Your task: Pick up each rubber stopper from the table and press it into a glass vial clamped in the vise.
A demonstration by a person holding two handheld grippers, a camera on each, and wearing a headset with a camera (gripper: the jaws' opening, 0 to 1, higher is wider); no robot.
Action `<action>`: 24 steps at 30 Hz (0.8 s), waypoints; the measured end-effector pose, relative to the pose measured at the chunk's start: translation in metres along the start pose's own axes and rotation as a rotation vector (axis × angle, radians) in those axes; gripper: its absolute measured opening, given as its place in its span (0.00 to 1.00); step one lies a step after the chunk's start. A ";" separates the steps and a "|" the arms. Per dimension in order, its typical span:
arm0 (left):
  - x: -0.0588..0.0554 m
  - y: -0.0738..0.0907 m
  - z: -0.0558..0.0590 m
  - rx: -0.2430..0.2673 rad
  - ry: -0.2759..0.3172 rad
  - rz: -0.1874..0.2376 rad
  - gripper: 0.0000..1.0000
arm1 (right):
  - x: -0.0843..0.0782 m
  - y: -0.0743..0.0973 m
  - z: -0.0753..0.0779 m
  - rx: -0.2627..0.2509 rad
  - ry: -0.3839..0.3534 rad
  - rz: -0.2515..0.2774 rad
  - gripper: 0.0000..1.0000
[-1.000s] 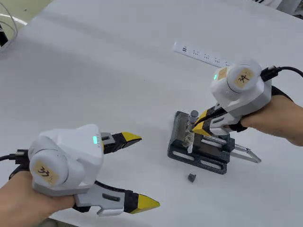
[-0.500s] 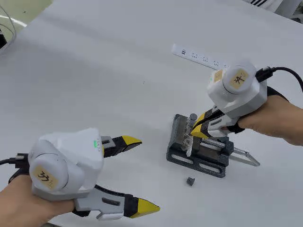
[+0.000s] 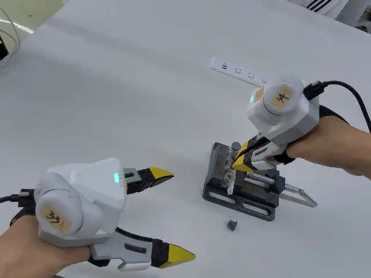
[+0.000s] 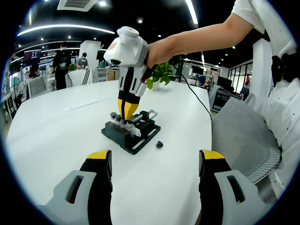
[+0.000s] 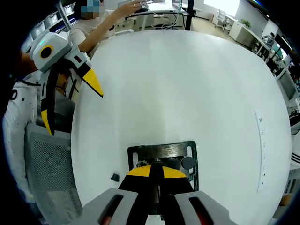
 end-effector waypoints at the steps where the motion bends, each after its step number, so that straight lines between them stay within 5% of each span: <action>1: 0.000 0.000 0.000 0.001 0.000 0.000 0.75 | 0.000 0.000 0.000 0.004 0.009 -0.008 0.02; 24: 0.004 -0.001 -0.003 0.007 -0.002 0.009 0.74 | 0.002 -0.002 0.003 0.024 0.012 -0.061 0.01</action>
Point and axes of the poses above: the centre of the closed fingertips' face, and the gripper's own axes: y roughly backward along the fingers, z roughly to its right, x roughly out of its top, the point moved 3 cm from there along y, roughly backward along the fingers, and after that the axes turned 7 degrees about y, right-handed, at the moved point
